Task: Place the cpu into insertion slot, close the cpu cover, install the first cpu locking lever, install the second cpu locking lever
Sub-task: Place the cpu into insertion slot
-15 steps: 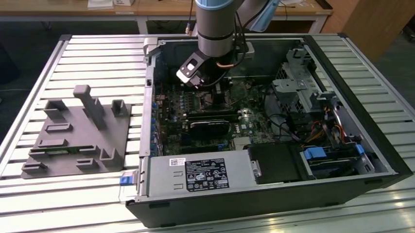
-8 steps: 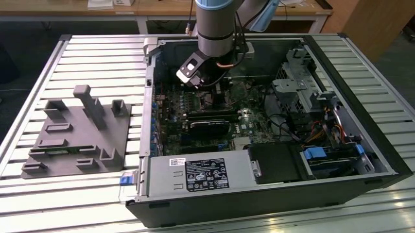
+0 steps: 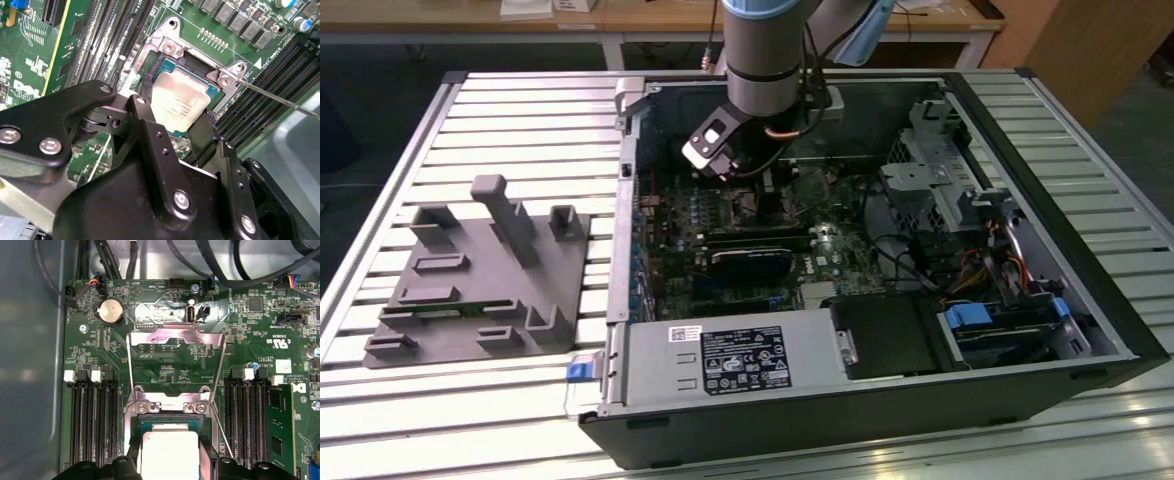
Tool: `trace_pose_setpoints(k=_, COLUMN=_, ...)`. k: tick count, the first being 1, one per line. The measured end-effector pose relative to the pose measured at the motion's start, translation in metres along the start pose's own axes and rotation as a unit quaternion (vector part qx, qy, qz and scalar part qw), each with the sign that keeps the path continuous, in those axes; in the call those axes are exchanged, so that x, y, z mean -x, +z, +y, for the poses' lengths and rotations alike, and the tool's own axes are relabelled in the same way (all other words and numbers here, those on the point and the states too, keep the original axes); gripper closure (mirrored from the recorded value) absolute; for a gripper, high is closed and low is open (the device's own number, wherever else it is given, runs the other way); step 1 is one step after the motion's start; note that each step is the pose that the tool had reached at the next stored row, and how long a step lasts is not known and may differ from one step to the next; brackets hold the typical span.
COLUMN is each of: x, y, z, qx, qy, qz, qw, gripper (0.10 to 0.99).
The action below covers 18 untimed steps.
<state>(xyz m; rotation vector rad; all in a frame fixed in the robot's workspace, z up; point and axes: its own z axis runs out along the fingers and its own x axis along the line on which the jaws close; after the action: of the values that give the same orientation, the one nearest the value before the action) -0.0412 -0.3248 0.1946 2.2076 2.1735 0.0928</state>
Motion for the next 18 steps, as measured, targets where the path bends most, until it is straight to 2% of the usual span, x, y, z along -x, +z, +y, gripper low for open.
trace_pose_setpoints(k=3, x=0.0000, y=0.0003, z=0.0000, qx=0.0001, qy=0.009, qz=-0.0006, qw=1.0000, gripper=0.545)
trace_pose_setpoints(k=18, x=0.0001, y=0.0024, z=0.0005, qx=0.0000, qy=0.009, qz=-0.0009, qw=1.0000, gripper=0.545)
